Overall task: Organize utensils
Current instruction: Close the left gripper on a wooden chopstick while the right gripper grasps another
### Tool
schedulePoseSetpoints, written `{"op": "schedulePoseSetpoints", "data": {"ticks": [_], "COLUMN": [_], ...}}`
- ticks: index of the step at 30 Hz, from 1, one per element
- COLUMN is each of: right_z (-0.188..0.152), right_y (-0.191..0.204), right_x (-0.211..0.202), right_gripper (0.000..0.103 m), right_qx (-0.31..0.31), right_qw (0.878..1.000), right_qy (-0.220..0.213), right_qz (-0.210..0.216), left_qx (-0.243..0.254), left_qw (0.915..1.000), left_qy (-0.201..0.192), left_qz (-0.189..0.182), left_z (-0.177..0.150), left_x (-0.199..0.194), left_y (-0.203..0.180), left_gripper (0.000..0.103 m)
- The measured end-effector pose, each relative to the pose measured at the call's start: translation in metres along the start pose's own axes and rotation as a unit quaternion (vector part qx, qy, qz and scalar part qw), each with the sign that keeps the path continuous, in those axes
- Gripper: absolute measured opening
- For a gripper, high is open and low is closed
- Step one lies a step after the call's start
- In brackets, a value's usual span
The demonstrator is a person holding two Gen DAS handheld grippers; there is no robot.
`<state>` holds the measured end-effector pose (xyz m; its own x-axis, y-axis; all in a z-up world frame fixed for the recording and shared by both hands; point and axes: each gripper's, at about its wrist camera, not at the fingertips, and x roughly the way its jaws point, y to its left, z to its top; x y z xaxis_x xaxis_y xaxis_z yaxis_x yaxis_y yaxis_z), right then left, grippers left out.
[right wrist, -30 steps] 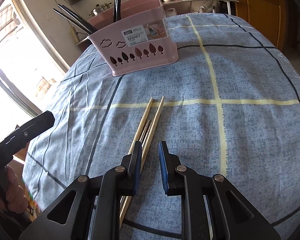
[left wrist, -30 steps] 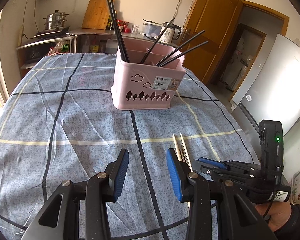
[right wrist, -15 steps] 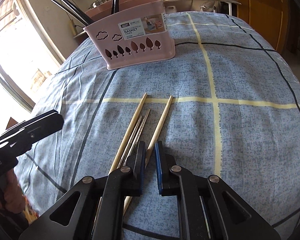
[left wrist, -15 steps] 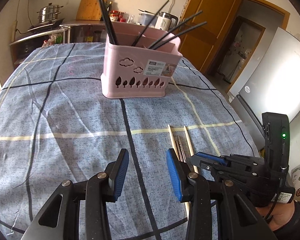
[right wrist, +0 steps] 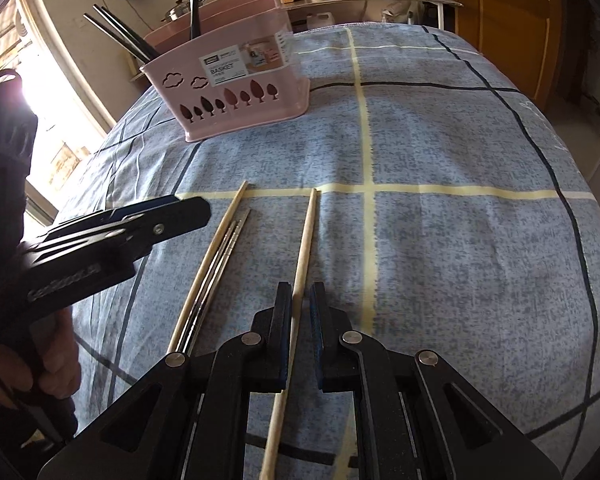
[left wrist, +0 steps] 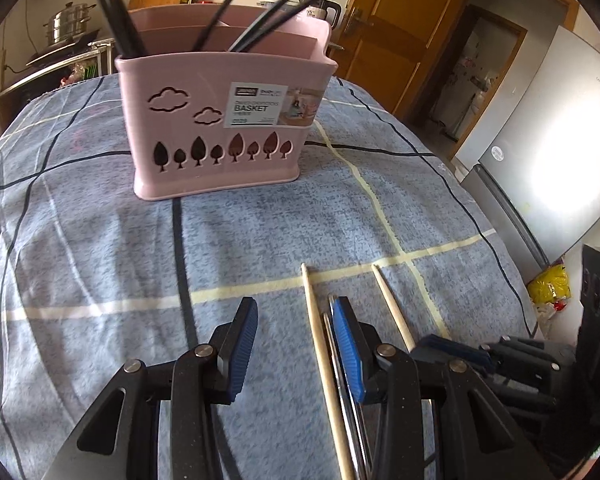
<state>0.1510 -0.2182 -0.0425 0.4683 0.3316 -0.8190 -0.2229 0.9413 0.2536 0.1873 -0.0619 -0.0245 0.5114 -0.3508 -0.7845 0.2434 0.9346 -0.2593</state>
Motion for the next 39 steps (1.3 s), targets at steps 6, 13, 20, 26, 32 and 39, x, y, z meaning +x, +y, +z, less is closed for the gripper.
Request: {"op": "schedulePoseSetpoints", "data": {"ticks": [6, 13, 20, 26, 32, 39], "right_z": [0.000, -0.001, -0.002, -0.002, 0.003, 0.021], "right_y": [-0.004, -0.006, -0.006, -0.005, -0.004, 0.003], "right_x": [0.000, 0.000, -0.001, -0.001, 0.001, 0.011], "right_gripper": [0.009, 0.009, 0.009, 0.009, 0.010, 0.010], "right_qx": [0.006, 0.008, 0.009, 0.009, 0.006, -0.018], "right_qw": [1.000, 1.000, 1.000, 1.000, 1.000, 1.000], "right_qy": [-0.002, -0.004, -0.006, -0.005, 0.002, 0.010], "right_qz": [0.007, 0.012, 0.013, 0.007, 0.004, -0.015], "left_qx": [0.006, 0.060, 0.092, 0.099, 0.060, -0.001], "left_qw": [0.9997, 0.9964, 0.9924, 0.9896, 0.9956, 0.9984], "left_qy": [0.009, 0.014, 0.012, 0.015, 0.011, 0.019], "left_qz": [0.023, 0.057, 0.081, 0.103, 0.072, 0.053], "left_z": [0.013, 0.014, 0.002, -0.001, -0.008, -0.019], "left_x": [0.023, 0.028, 0.012, -0.001, -0.023, -0.025], "left_y": [-0.003, -0.010, 0.003, 0.030, 0.053, 0.062], "left_gripper": [0.039, 0.018, 0.005, 0.003, 0.004, 0.008]}}
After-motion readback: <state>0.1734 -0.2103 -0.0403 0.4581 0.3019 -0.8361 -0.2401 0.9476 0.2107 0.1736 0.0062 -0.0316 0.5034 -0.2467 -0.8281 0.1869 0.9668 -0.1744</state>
